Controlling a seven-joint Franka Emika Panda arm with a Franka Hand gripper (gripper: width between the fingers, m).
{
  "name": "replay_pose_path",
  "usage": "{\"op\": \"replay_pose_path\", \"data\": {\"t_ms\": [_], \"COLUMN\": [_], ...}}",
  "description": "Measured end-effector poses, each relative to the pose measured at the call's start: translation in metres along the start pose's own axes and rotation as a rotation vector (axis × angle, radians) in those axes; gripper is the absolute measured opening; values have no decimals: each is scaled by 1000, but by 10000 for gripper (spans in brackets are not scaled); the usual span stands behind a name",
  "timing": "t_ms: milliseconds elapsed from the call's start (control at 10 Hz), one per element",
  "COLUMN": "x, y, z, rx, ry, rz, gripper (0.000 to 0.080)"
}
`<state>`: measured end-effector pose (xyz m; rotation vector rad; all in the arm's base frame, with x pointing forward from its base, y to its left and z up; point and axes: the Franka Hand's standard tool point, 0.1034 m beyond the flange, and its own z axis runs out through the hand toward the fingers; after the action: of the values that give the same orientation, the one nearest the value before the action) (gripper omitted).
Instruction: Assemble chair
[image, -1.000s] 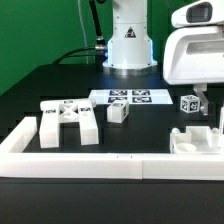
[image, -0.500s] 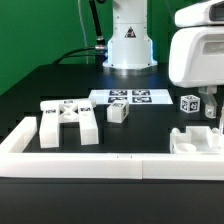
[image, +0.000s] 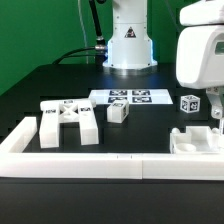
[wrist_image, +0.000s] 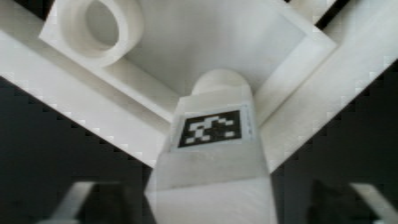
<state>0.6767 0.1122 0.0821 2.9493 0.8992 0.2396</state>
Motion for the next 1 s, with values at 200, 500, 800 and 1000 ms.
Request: {"op": "replay_pose_path", "data": {"t_ms": [200,500,800,1000], "x": [0,0,-1,-2], "y": [0,0,2,3], "z": [0,0,1,1], "rx": [0,3,4,14], "ry": [0,1,9,9], "rz": [16,187,566,776], "gripper": [288,288,288,288]}}
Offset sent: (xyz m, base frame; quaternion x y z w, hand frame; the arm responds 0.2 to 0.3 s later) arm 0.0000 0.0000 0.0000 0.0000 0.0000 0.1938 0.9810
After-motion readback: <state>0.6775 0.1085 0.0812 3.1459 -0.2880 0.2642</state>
